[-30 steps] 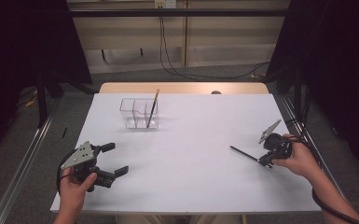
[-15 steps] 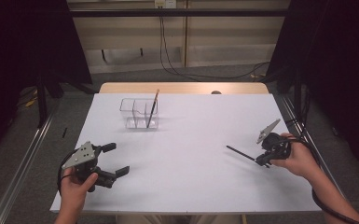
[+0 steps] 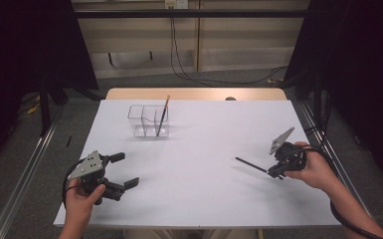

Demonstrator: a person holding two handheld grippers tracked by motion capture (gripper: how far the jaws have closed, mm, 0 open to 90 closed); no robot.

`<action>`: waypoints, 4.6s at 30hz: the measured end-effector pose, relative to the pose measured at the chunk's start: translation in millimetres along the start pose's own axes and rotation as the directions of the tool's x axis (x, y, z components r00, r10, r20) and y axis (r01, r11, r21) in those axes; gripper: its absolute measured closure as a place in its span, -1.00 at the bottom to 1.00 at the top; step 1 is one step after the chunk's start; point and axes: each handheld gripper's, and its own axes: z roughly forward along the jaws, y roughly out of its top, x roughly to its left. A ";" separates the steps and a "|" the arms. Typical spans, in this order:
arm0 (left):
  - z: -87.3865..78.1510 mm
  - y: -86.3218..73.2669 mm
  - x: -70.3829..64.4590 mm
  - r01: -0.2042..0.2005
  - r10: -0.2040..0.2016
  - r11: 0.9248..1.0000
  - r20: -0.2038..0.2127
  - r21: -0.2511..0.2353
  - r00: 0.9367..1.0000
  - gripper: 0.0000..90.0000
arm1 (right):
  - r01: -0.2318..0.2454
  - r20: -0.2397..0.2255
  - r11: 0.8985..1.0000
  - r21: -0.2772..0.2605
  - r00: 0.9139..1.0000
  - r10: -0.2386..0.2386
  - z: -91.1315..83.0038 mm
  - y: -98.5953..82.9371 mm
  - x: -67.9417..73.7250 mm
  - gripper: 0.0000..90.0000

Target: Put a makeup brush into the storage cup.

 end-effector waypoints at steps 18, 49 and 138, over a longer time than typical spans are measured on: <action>4.3 1.3 -1.1 -0.004 0.003 1.000 0.015 0.008 1.000 -1.00 | 0.062 -0.027 0.998 -0.024 0.998 -0.062 1.6 18.0 12.4 0.87; 9.6 3.8 -3.0 0.006 -0.007 1.000 0.037 0.010 0.999 -1.00 | 0.156 -0.055 0.987 -0.044 0.986 -0.158 1.5 54.3 38.9 0.86; 117.0 69.9 -47.9 -0.230 0.106 0.886 0.307 0.401 0.946 -0.62 | 0.363 -0.098 0.932 -0.020 0.927 -0.363 21.4 126.3 95.5 0.86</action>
